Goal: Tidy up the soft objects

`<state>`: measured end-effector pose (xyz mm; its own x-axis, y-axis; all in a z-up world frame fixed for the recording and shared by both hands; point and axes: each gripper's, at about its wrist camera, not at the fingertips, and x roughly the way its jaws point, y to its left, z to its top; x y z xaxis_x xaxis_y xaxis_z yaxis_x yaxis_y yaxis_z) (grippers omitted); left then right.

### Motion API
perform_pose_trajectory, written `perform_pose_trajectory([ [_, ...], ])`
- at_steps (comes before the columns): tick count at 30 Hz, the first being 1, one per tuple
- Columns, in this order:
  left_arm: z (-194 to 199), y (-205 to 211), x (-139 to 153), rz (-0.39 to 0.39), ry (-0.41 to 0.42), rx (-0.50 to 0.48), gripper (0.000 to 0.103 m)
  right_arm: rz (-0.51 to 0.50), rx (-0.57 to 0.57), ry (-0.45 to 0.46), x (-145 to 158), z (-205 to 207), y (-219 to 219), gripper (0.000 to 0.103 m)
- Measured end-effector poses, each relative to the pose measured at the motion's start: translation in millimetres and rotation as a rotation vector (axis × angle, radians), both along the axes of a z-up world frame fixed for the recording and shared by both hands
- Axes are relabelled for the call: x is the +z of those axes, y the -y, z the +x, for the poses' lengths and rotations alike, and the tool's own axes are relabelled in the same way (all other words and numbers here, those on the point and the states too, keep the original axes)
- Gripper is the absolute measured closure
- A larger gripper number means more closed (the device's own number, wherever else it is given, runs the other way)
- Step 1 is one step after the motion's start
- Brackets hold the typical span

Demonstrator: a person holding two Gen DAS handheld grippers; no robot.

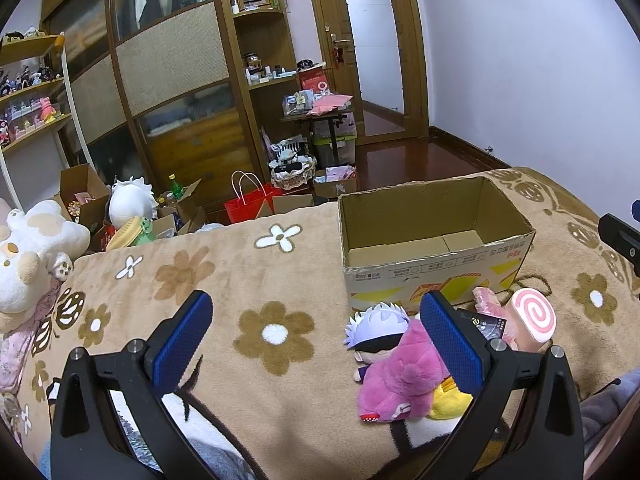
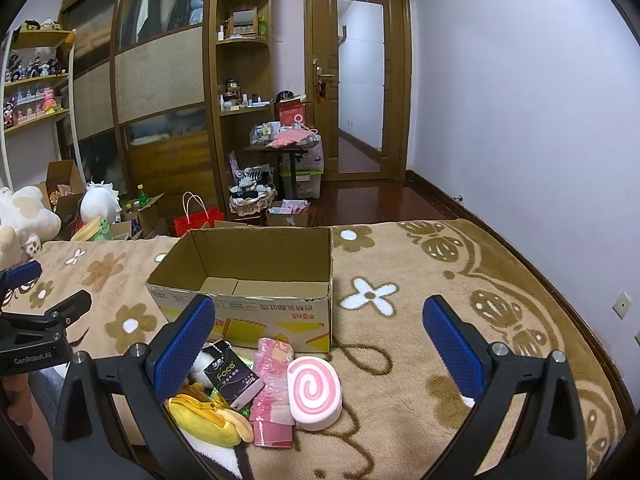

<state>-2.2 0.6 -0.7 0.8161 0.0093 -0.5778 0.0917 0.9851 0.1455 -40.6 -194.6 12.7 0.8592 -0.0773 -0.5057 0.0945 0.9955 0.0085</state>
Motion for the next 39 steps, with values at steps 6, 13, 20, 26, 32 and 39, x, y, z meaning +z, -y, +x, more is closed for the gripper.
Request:
perform_pose_trajectory([
  [6, -0.9, -0.8, 1.0, 0.001, 0.001, 0.001, 0.001, -0.001, 0.0, 0.001, -0.5, 0.2, -0.1, 0.0],
  [13, -1.8, -2.8, 0.5, 0.002, 0.001, 0.001, 0.001, 0.0, 0.0, 0.002, 0.4, -0.3, 0.7, 0.0],
  [20, -1.1, -1.8, 0.4, 0.004, 0.001, 0.001, 0.001, 0.0, 0.001, 0.003, -0.2, -0.1, 0.5, 0.0],
  [26, -1.1, -1.7, 0.4, 0.005, 0.001, 0.001, 0.001, 0.001, 0.0, 0.003, -0.1, -0.4, 0.7, 0.0],
  [32, -2.0, -2.3, 0.4, 0.007, 0.001, 0.001, 0.001, 0.002, 0.0, 0.004, -0.2, -0.4, 0.8, 0.0],
  [39, 1.3, -4.1, -0.6, 0.006, 0.001, 0.001, 0.001, 0.001, 0.001, 0.005, 0.1, -0.8, 0.9, 0.0],
])
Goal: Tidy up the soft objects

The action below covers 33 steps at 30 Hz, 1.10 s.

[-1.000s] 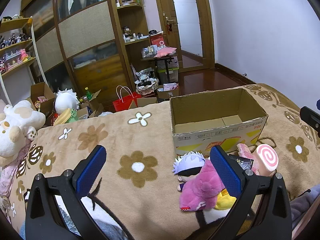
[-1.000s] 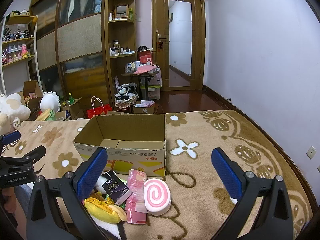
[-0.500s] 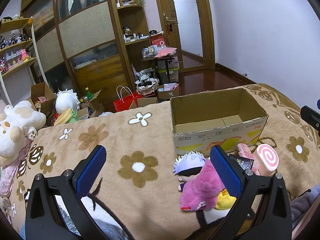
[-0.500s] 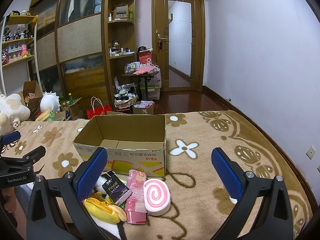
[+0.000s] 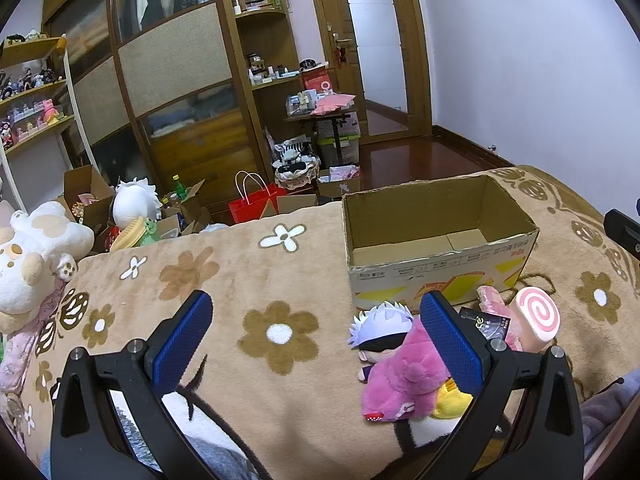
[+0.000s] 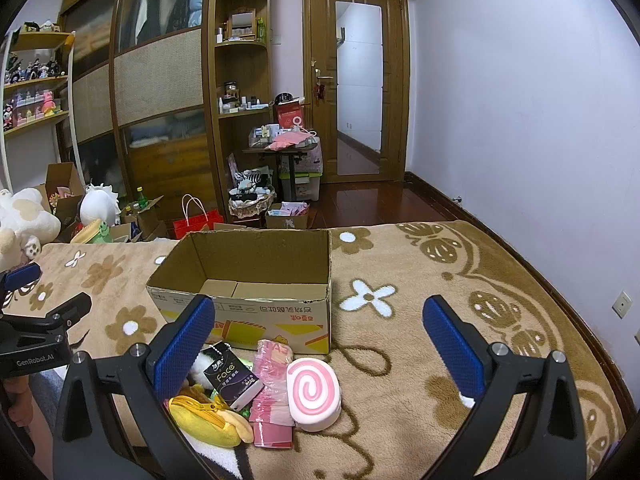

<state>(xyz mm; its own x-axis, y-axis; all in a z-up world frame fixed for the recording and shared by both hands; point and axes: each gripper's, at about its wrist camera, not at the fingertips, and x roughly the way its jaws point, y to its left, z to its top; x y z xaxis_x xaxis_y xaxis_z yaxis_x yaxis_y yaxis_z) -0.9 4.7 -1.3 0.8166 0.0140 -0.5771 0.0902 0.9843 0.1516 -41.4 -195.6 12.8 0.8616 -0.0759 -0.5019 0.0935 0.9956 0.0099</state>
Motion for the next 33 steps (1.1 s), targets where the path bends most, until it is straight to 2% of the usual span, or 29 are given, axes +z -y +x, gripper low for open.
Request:
perform_pose_trajectory([
  [28, -1, -6, -1, 0.007, -0.003, 0.001, 0.001, 0.0, -0.001, -0.002, 0, 0, -1, 0.0],
  [33, -1, -13, -5, 0.013, -0.036, -0.012, 0.001, -0.003, -0.008, -0.012, 0, 1, -1, 0.0],
])
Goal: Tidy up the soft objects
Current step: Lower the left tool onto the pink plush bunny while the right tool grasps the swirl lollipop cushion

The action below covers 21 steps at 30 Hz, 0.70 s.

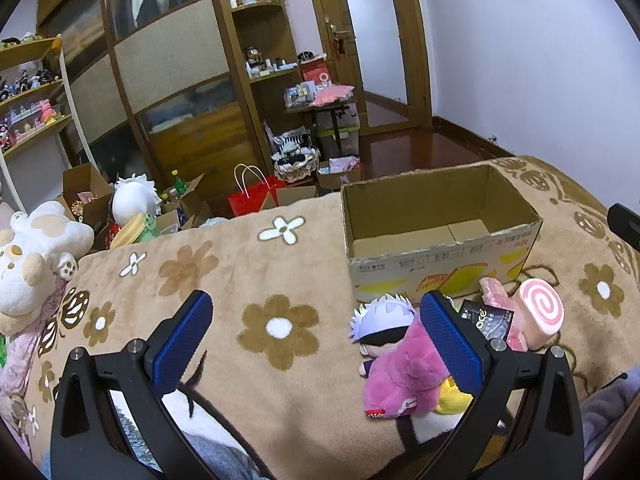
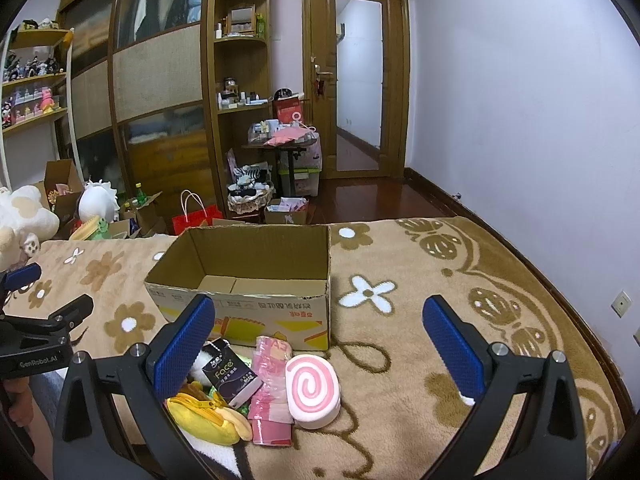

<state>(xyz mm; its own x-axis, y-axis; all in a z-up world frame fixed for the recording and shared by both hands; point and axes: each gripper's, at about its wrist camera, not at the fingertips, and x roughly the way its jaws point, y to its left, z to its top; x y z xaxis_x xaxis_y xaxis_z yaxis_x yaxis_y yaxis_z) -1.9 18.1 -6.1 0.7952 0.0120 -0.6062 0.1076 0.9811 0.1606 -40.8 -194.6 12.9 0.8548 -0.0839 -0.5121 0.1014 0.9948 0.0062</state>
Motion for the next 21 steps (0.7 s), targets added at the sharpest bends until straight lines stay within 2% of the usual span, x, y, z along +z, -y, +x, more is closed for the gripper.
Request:
perform_pose_trajectory([
  [7, 5, 3, -6, -0.01, -0.061, -0.039, 0.001, 0.014, -0.008, -0.057, -6, 8, 3, 0.0],
  [11, 15, 6, -15, -0.025, -0.128, -0.048, 0.001, 0.036, -0.017, -0.112, -20, 23, 5, 0.0],
  [21, 34, 35, -41, 0.034, -0.223, -0.063, 0.001, 0.104, -0.023, -0.243, -50, 53, 18, 0.0],
])
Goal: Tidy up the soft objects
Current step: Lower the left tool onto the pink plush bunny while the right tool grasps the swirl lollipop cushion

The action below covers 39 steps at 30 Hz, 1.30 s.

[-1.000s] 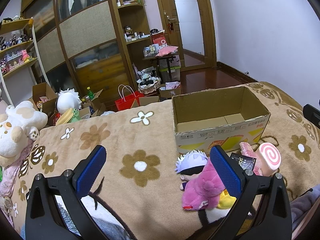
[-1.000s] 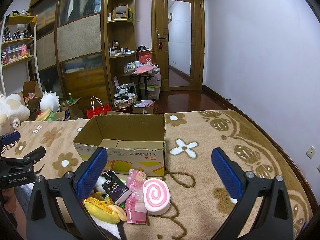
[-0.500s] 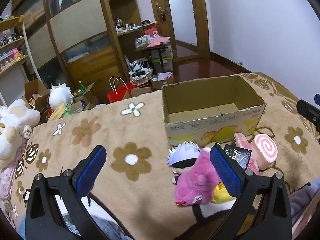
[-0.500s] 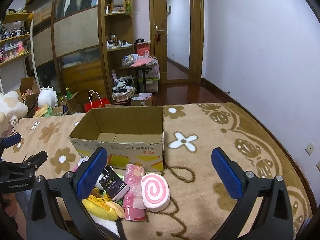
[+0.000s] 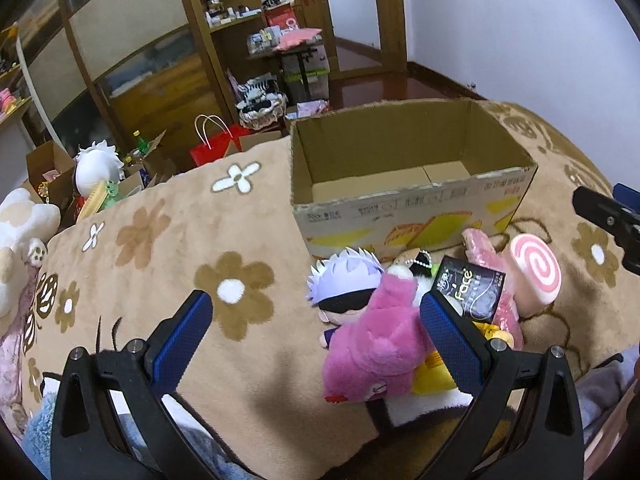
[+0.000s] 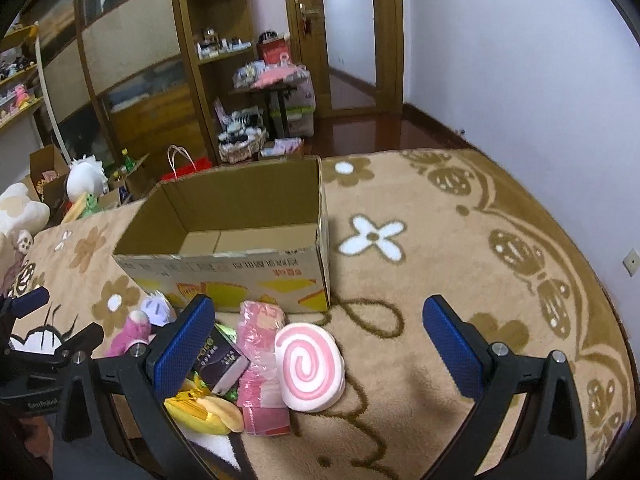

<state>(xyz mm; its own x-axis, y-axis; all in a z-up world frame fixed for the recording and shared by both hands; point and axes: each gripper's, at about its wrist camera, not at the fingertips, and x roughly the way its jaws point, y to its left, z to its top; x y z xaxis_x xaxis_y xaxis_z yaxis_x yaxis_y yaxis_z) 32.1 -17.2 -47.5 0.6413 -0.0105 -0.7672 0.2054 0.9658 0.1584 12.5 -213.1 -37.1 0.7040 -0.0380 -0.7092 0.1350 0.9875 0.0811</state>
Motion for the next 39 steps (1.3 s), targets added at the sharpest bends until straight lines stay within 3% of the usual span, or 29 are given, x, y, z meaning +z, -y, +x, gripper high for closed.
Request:
perform_pose_trajectory([
  [11, 7, 21, -17, 0.007, -0.043, -0.058, 0.001, 0.065, -0.02, -0.213, -48, 26, 15, 0.0],
  [19, 17, 41, -37, 0.035, -0.1, -0.08, 0.001, 0.101, -0.008, -0.306, -71, 35, 21, 0.0],
  [24, 23, 46, -48, 0.072, -0.13, -0.083, 0.001, 0.138, 0.022, -0.355, -84, 41, 20, 0.012],
  [29, 30, 43, -60, 0.073, -0.172, -0.069, 0.001, 0.197, 0.059, -0.378, -91, 46, 19, 0.04],
  [35, 34, 36, -65, 0.055, -0.196, -0.046, 0.001, 0.214, 0.099, -0.381, -92, 46, 13, 0.059],
  [39, 35, 32, -67, 0.012, -0.227, -0.043, 0.021, 0.241, 0.101, -0.371, -91, 44, 15, 0.067],
])
